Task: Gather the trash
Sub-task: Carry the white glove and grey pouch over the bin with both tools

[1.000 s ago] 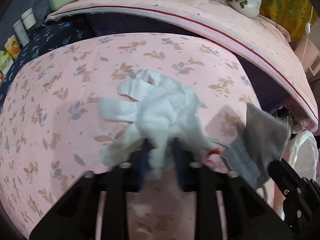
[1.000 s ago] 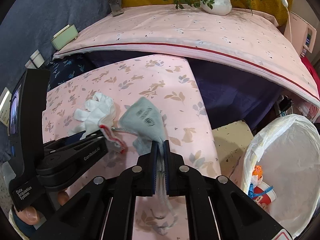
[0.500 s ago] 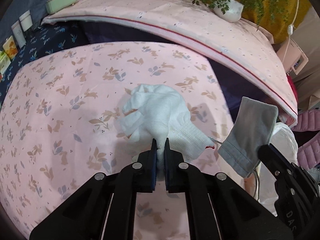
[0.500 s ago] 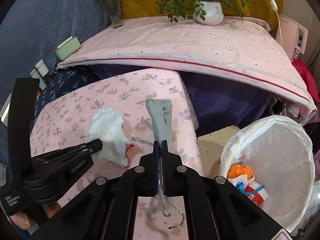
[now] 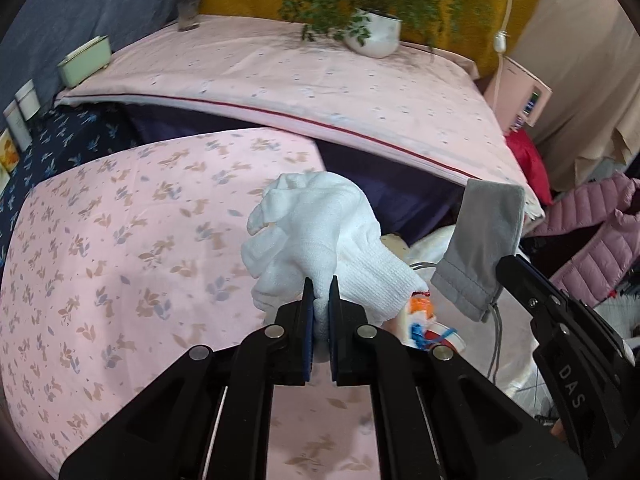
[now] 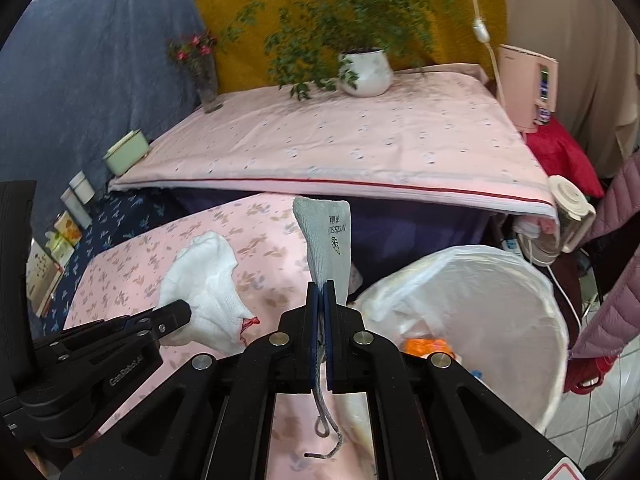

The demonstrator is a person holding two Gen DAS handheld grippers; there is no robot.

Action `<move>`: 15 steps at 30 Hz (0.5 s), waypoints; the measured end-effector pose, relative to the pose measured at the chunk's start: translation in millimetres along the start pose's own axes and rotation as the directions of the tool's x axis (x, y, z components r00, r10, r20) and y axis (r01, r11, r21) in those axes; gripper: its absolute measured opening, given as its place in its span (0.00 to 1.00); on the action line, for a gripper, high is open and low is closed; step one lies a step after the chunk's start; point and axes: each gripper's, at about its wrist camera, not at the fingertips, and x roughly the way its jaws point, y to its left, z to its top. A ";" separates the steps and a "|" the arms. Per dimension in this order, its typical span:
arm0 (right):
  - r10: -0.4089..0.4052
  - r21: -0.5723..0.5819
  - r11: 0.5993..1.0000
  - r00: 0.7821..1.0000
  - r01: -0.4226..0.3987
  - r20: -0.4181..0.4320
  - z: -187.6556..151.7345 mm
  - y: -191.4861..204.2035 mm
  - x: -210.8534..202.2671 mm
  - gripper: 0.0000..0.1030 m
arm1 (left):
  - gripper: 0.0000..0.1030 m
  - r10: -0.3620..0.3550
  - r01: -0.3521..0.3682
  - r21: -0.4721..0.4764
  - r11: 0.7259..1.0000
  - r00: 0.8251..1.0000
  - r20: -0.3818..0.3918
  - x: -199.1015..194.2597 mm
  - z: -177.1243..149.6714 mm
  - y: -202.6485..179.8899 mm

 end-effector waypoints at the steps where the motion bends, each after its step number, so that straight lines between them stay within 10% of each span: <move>1: -0.007 0.010 1.000 1.000 0.006 0.006 -0.6 -7.2 -4.3 0.03 | 0.05 -0.006 0.006 0.012 1.000 1.000 0.000 -1.3 -0.5 -8.0; 15: -0.087 0.139 0.987 0.996 0.081 0.037 -18.9 -92.3 -44.0 0.03 | 0.09 -0.087 0.090 0.182 0.979 0.996 -0.026 -1.0 -15.6 -109.8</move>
